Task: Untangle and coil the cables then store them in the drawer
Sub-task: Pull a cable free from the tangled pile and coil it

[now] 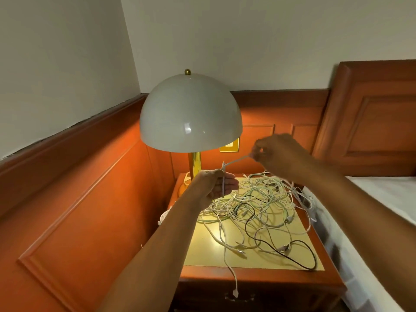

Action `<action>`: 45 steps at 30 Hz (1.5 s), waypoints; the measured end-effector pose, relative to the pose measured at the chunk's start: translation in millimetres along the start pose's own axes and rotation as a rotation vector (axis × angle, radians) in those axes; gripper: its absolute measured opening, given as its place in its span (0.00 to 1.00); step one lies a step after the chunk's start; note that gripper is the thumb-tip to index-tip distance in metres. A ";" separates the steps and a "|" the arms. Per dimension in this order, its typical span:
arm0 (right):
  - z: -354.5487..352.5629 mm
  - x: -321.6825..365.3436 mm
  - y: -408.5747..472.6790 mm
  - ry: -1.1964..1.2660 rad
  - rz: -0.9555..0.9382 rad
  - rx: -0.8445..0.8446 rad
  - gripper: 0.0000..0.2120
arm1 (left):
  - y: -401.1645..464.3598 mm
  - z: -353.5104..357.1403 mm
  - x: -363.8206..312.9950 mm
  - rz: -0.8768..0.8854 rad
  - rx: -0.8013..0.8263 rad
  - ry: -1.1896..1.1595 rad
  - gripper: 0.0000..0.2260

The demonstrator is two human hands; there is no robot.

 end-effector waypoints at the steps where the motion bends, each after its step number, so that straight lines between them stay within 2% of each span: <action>1: 5.5 -0.1 -14.7 0.056 0.032 0.021 0.08 | 1.6 0.4 1.4 -0.023 -0.002 -0.040 0.13; 5: 42.4 -0.2 -62.1 0.311 0.169 0.054 0.09 | 3.3 3.8 5.6 -0.111 0.037 -0.179 0.13; 10: 105.2 4.4 -111.3 0.917 0.402 0.061 0.17 | -2.1 11.5 5.3 -0.153 0.060 -0.307 0.15; 12: 128.9 10.5 -120.4 1.138 0.482 0.073 0.15 | -6.6 16.6 7.5 -0.147 0.054 -0.328 0.16; 15: 154.6 11.9 -123.3 1.221 0.512 0.093 0.07 | -12.8 20.1 9.8 -0.120 0.038 -0.393 0.16; 19: 175.4 -2.2 -111.8 1.147 0.617 0.198 0.22 | -19.3 11.8 3.4 -0.061 -0.009 -0.370 0.16; 21: 178.6 -11.3 -97.8 1.101 0.616 0.267 0.21 | -23.2 7.3 -0.6 -0.030 -0.015 -0.339 0.15; 25: 175.1 -24.6 -61.0 1.090 0.513 0.403 0.12 | -31.3 1.5 -8.7 0.040 0.032 -0.298 0.13; 27: 163.3 -28.0 -37.5 0.929 0.497 0.359 0.11 | -36.7 0.3 -9.8 0.071 0.041 -0.204 0.13; 29: 144.1 -28.5 -9.3 0.675 0.464 0.243 0.12 | -40.0 -2.2 -7.4 0.098 0.063 -0.113 0.13; 32: 108.3 -28.2 27.3 0.258 0.366 0.074 0.24 | -36.9 -6.5 0.0 0.128 0.123 0.011 0.12; 34: 87.4 -21.3 43.1 0.026 0.226 0.050 0.27 | -32.3 -9.6 4.8 0.106 0.124 0.082 0.12; 39: 51.8 7.8 42.1 0.152 0.057 0.052 0.09 | -14.8 -16.7 18.2 -0.001 0.039 0.188 0.10; 42: 51.9 19.8 21.3 0.144 0.013 0.103 0.10 | -5.7 -18.1 24.0 -0.023 -0.040 0.132 0.09; 45: 70.2 28.3 -12.7 0.246 0.050 0.145 0.12 | -4.7 -16.8 25.3 -0.046 -0.100 -0.038 0.09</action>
Point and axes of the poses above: each hand's wrist, its own y-axis towards the middle knuckle, its own z-axis out of the palm, x = y × z, the point moved 2 cm from there along y, towards the middle knuckle, and after that the axes turned 1 degree about x, right-handed, at the moved point
